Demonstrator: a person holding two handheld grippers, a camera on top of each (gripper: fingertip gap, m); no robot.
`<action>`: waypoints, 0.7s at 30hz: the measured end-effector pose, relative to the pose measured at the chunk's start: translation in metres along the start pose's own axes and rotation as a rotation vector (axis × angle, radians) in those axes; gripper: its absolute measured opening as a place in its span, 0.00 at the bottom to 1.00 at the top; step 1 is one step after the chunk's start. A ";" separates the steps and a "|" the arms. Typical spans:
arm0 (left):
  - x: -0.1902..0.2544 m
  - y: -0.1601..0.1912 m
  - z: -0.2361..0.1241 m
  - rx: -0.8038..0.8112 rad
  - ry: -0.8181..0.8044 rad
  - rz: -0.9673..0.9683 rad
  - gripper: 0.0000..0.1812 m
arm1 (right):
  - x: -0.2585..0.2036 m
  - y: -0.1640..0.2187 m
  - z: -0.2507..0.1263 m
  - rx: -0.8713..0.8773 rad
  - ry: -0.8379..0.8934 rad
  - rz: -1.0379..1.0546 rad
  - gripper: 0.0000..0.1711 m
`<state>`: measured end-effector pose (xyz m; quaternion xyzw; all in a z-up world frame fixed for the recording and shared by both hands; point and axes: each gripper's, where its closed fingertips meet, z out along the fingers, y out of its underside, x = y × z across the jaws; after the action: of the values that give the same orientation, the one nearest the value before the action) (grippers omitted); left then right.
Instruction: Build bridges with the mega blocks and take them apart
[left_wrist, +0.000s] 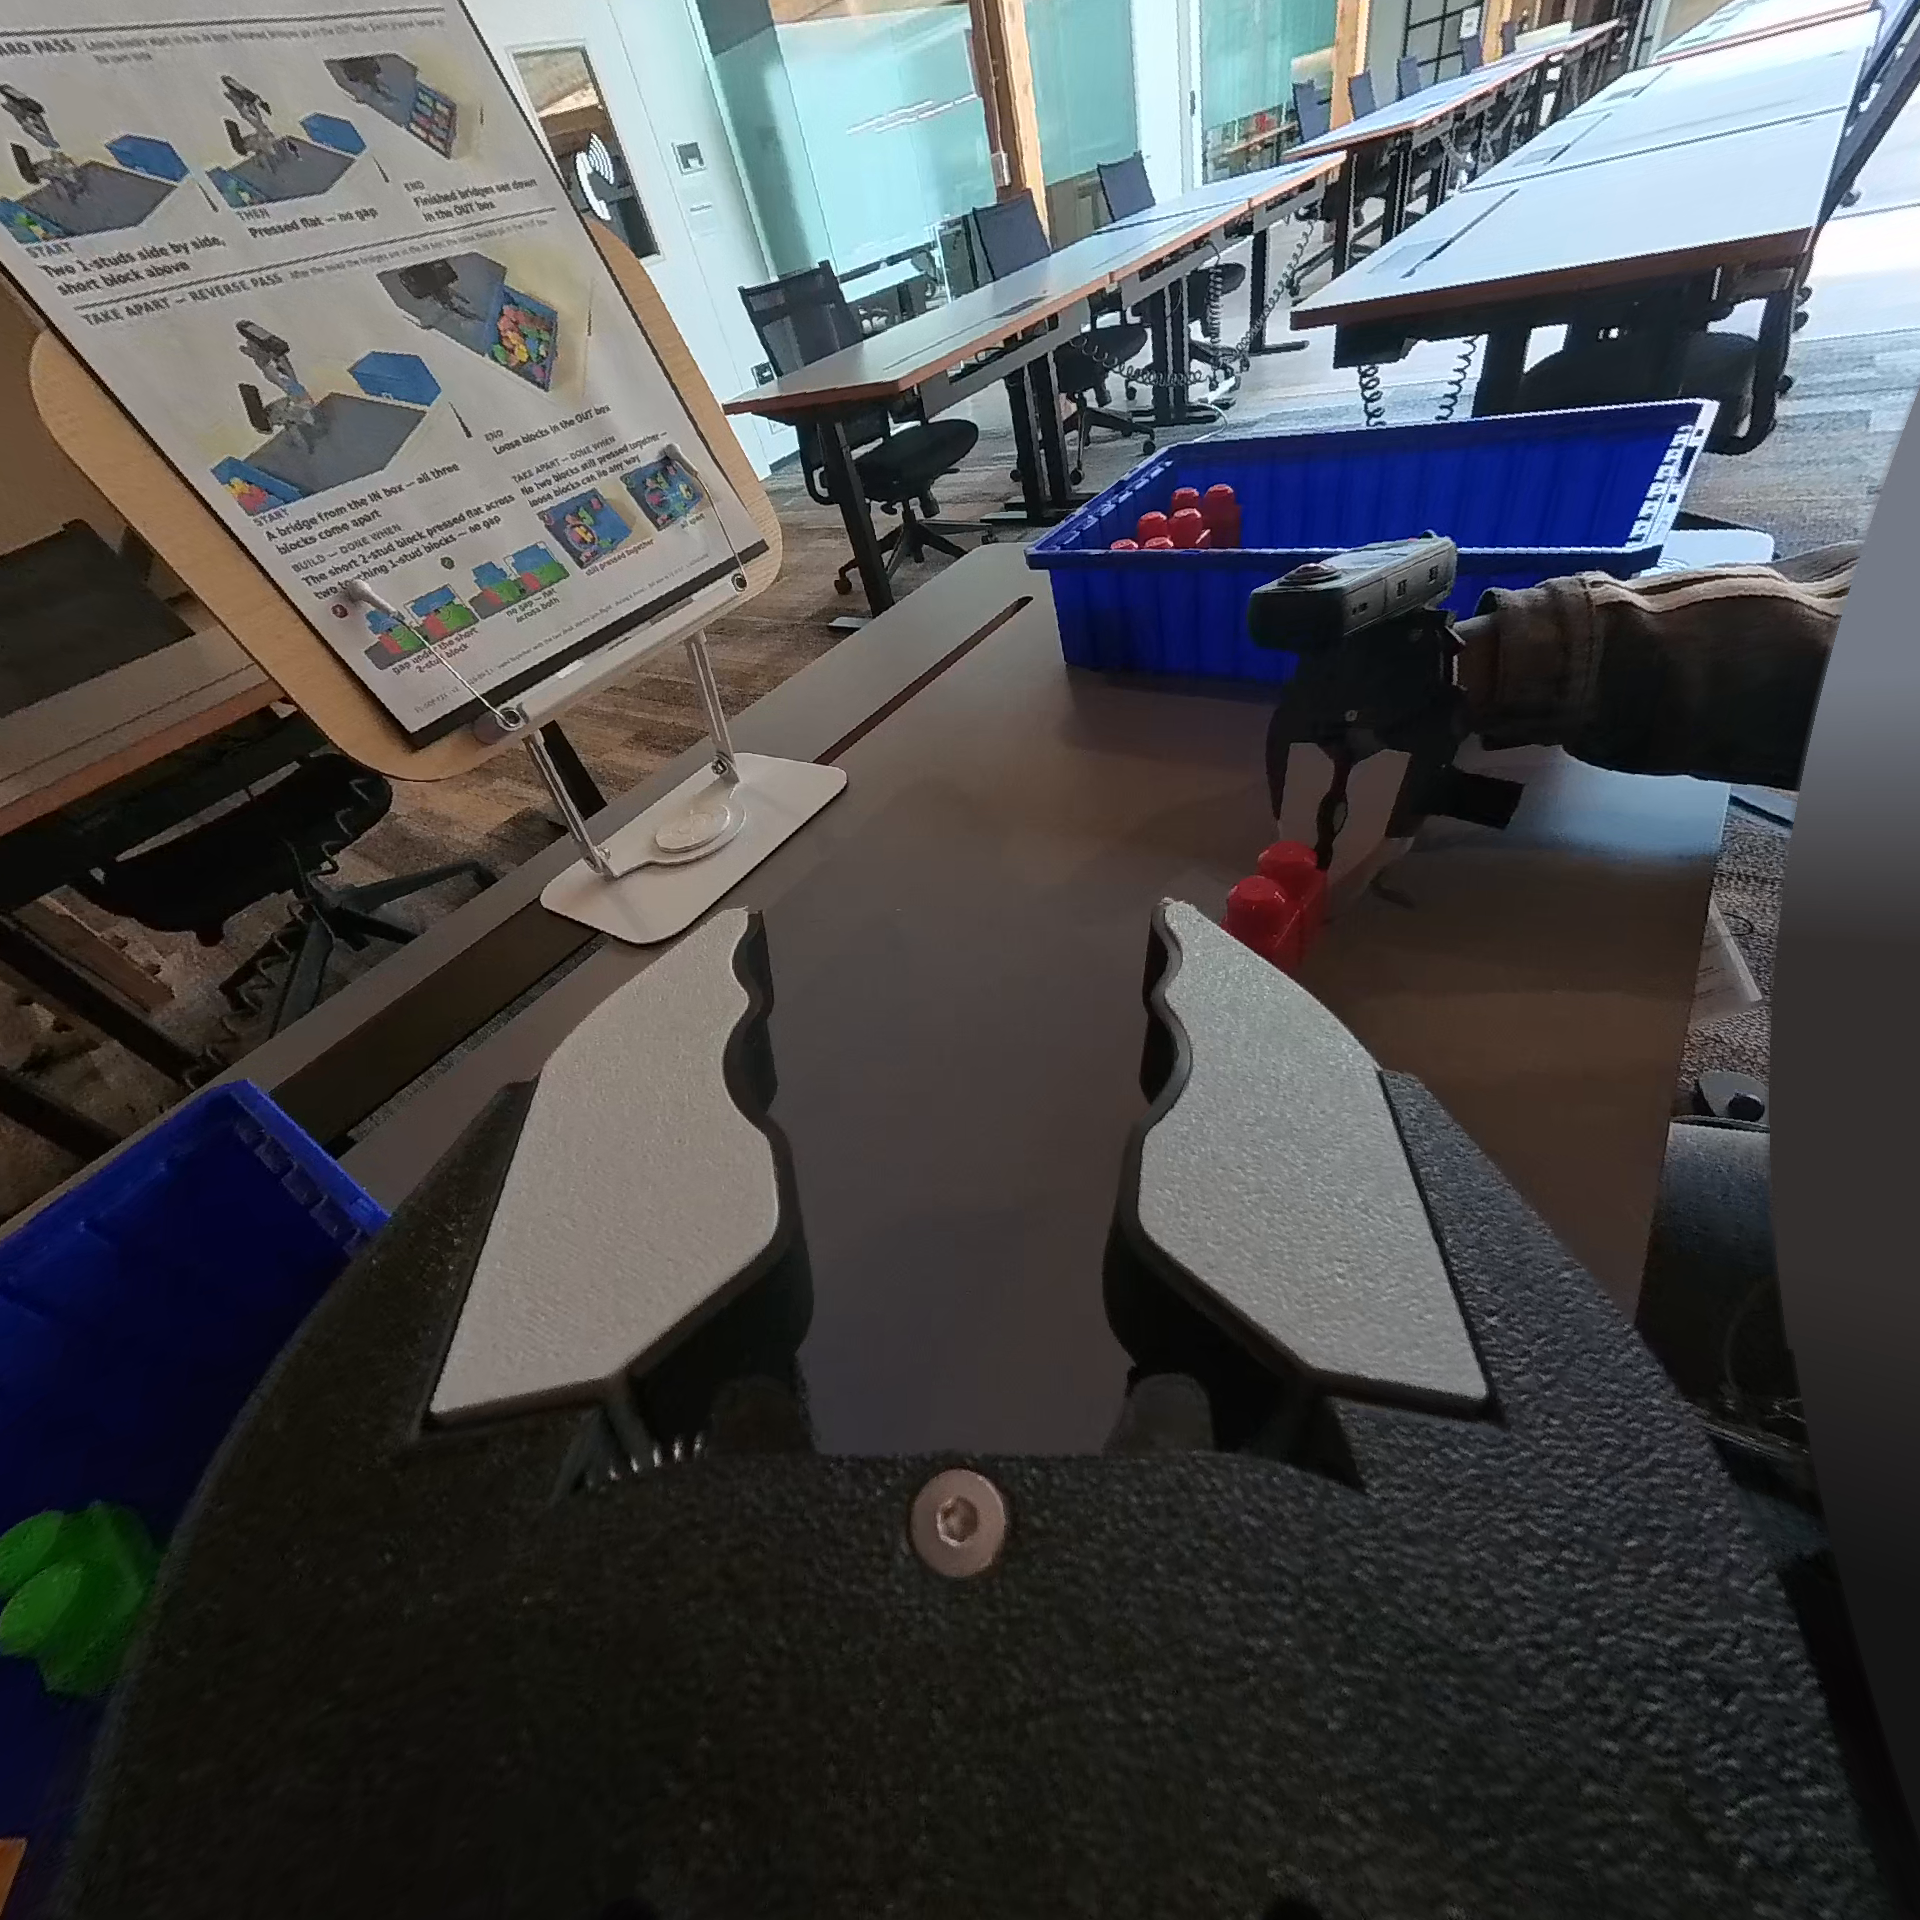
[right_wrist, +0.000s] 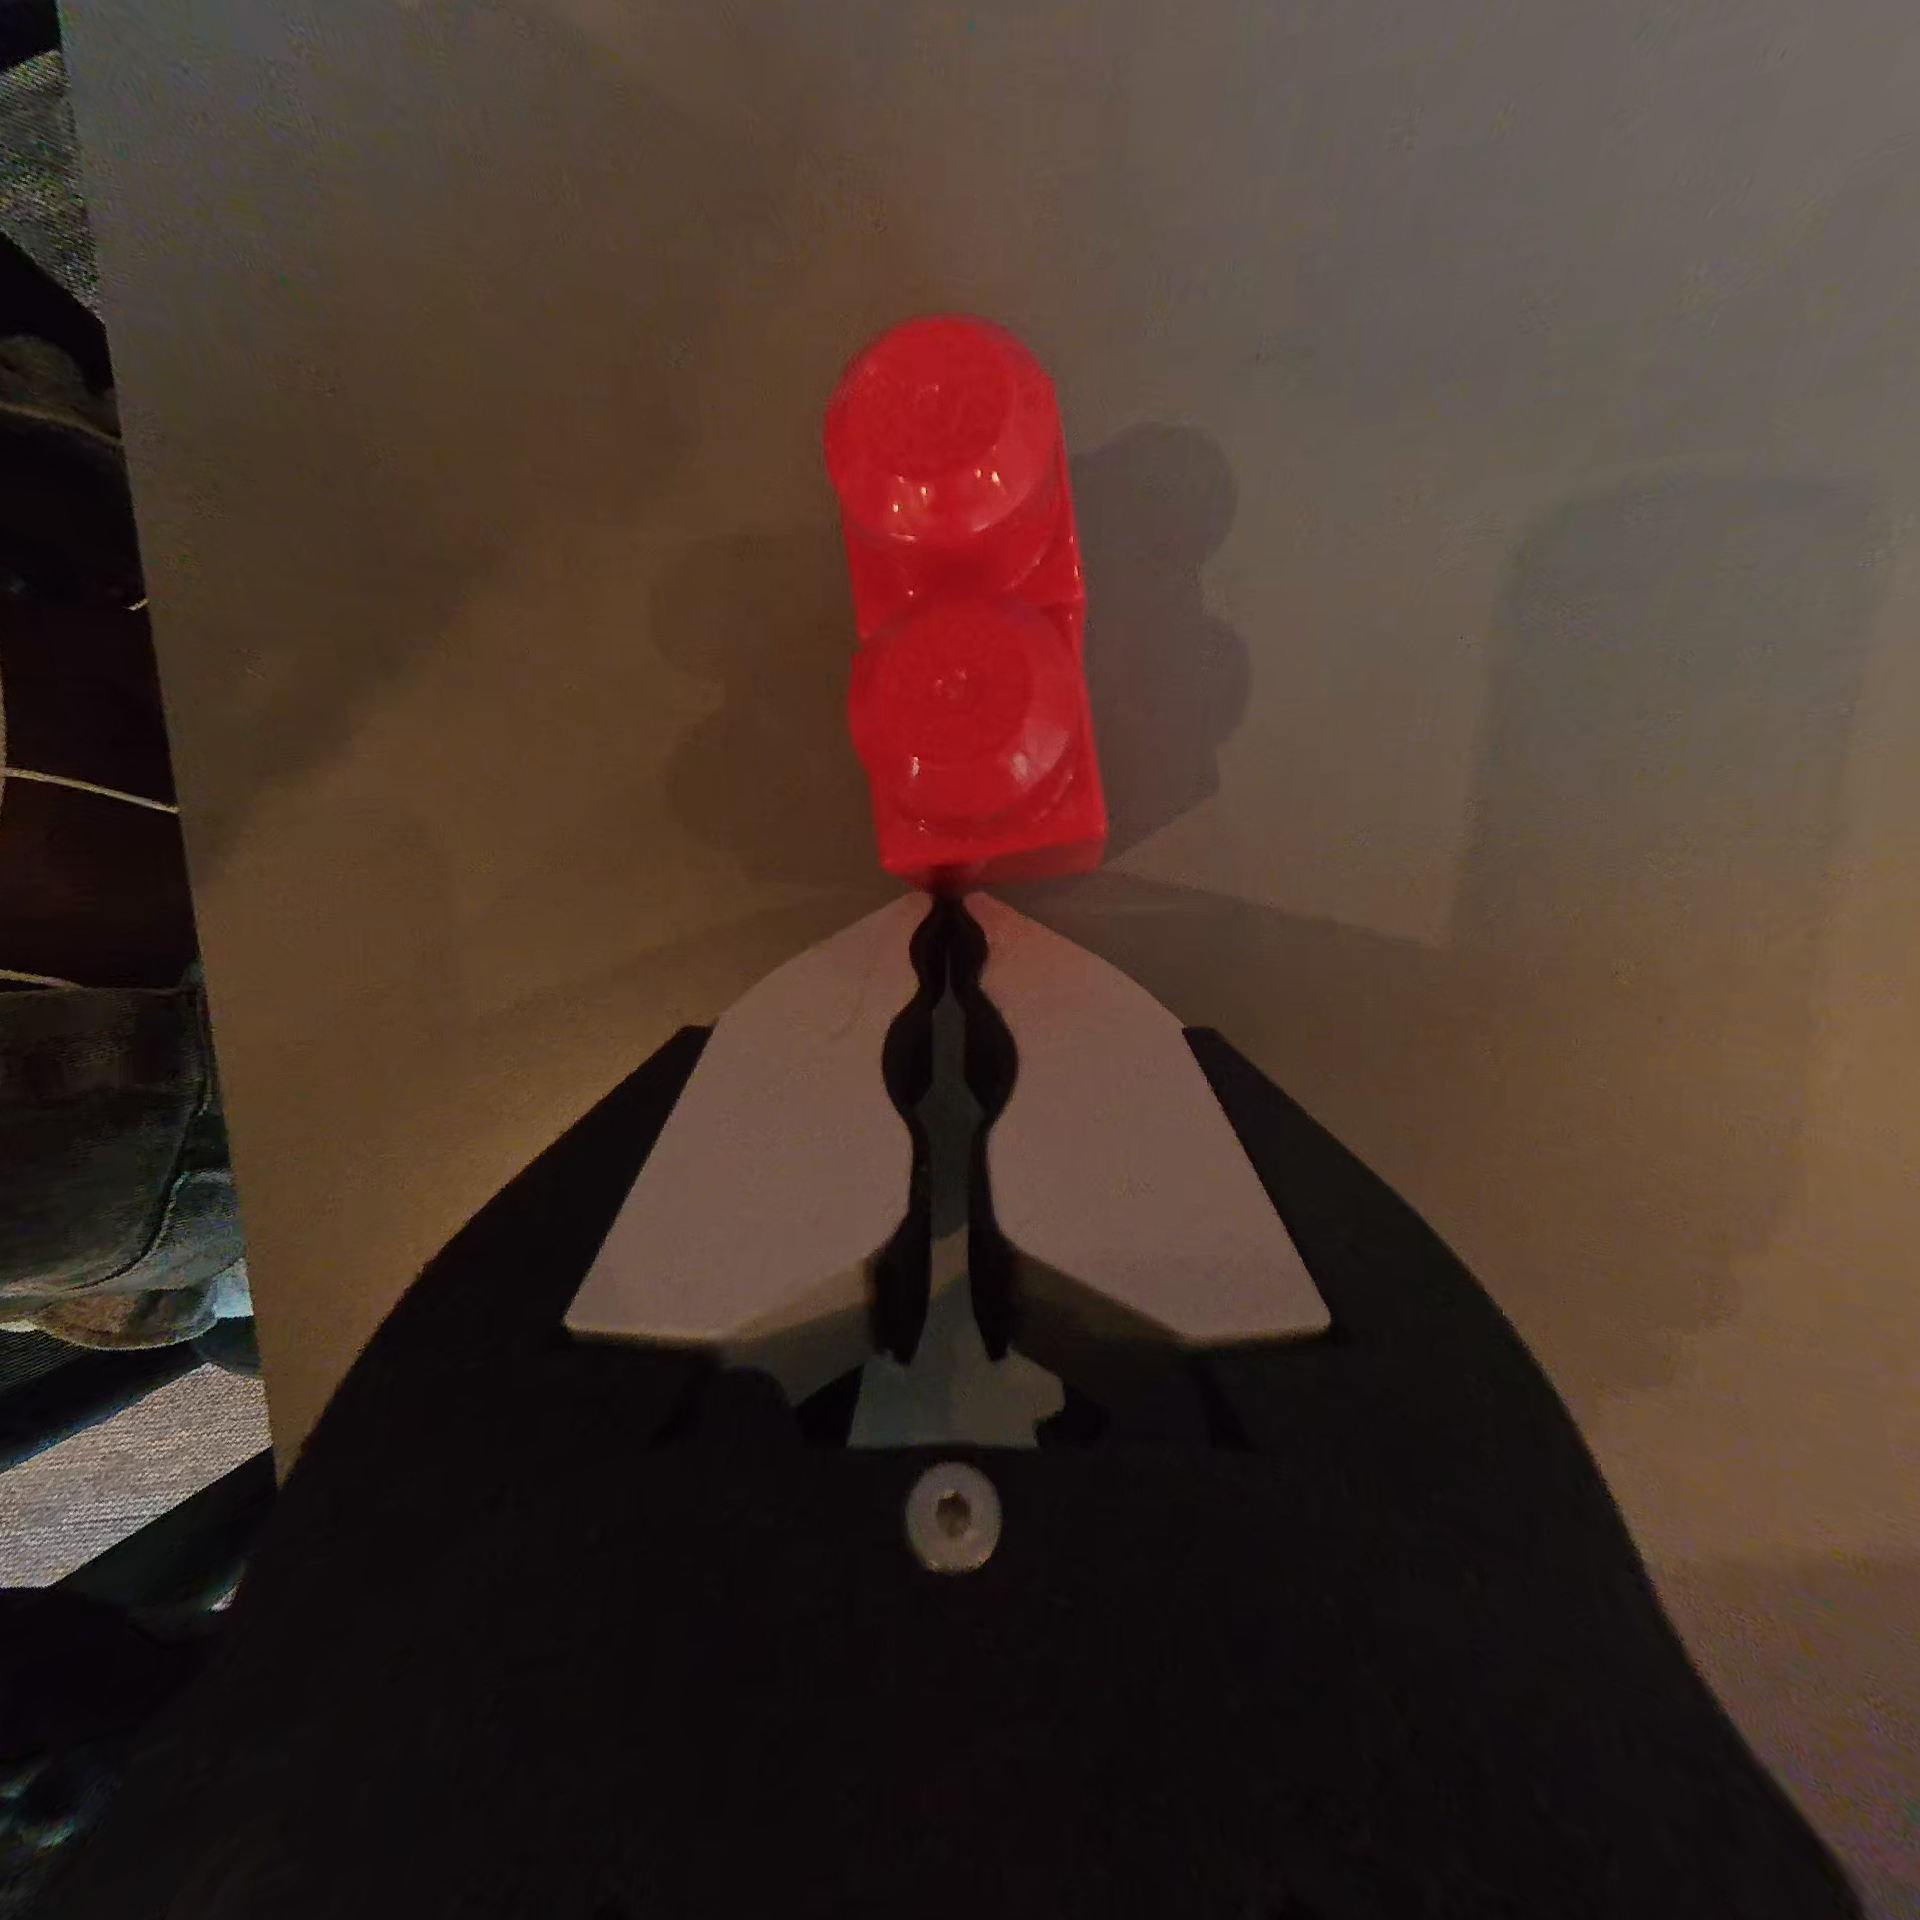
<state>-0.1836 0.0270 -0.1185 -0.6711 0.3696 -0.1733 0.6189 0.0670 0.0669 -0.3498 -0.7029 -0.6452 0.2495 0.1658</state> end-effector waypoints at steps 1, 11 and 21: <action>0.000 0.000 0.000 -0.001 0.000 0.000 0.38 | 0.000 -0.001 0.000 0.001 -0.001 0.000 0.00; -0.021 0.012 -0.017 -0.089 -0.084 0.035 0.39 | -0.007 0.000 -0.021 0.017 0.023 -0.010 0.09; -0.146 0.054 -0.069 -0.264 -0.267 -0.057 0.42 | -0.027 -0.029 -0.096 0.227 0.319 -0.192 0.17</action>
<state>-0.3438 0.0843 -0.1249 -0.7736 0.2844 -0.0505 0.5640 0.0960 0.0521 -0.2506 -0.6456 -0.6425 0.1895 0.3668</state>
